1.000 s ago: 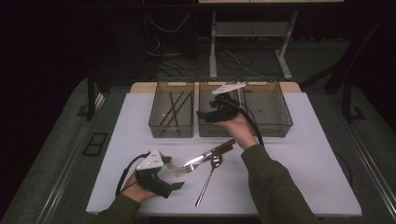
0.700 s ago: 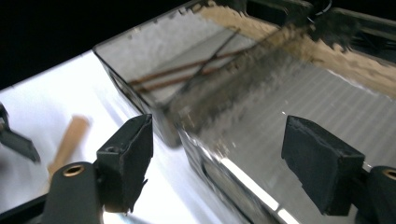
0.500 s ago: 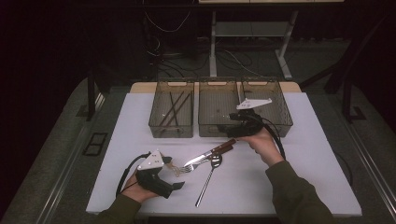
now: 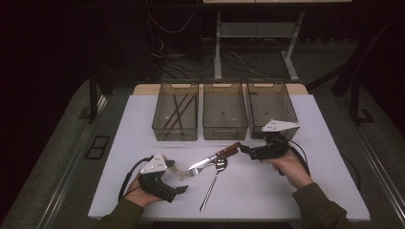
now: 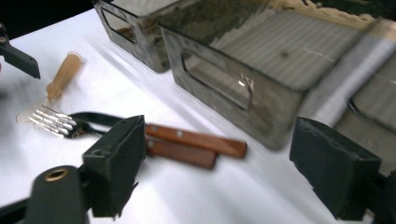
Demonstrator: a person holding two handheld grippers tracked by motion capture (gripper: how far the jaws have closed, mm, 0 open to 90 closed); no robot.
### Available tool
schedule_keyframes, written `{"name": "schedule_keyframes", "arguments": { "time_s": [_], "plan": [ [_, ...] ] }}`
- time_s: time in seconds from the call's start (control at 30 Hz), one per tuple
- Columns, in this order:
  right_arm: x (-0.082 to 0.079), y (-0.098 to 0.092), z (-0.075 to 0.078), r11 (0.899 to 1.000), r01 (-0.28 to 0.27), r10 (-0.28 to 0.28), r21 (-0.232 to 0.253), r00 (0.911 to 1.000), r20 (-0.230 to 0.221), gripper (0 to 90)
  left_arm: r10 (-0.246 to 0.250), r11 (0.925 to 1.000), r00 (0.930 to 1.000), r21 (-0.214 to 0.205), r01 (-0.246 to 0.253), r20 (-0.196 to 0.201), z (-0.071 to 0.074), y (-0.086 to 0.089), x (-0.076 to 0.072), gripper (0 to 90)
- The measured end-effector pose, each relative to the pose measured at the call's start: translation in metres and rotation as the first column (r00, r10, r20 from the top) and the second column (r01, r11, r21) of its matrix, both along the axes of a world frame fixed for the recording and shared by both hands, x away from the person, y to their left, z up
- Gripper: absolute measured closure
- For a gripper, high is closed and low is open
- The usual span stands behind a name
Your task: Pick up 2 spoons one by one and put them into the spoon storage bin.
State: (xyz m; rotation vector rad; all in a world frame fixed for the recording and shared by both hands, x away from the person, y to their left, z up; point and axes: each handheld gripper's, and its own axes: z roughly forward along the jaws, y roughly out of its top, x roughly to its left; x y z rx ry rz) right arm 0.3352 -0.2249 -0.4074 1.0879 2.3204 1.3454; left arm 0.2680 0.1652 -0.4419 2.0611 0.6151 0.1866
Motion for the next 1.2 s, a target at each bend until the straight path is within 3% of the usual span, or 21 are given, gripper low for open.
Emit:
{"name": "schedule_keyframes", "arguments": {
  "time_s": [0.2,0.63,0.87,0.97,1.2],
  "plan": [
    [-0.022,-0.023,-0.011,1.0,0.029,-0.029,-0.007,0.9995,0.01,17.9,0.005,1.0,1.0,0.0,-0.005,0.003,0.0,0.001,0.0,0.0],
    [-0.067,-0.057,-0.033,1.0,0.006,-0.006,-0.011,1.0,0.006,17.8,0.019,0.9998,0.9997,0.011,-0.019,0.014,0.002,0.003,0.001,0.0],
    [-0.082,-0.066,-0.04,0.998,0.006,-0.006,-0.055,1.0,0.006,17.8,0.036,0.9985,0.9992,0.04,-0.037,0.019,0.008,0.008,0.003,0.0],
    [-0.082,-0.065,-0.039,0.999,0.01,-0.009,-0.05,0.9999,0.01,17.8,0.049,0.9978,0.9986,0.043,-0.05,0.02,0.011,0.014,0.007,4.0],
    [-0.082,-0.063,-0.038,0.999,0.003,-0.003,-0.052,1.0,0.004,17.8,0.08,0.9954,0.9966,0.052,-0.081,0.018,0.018,0.032,0.023,22.5]
  ]
}}
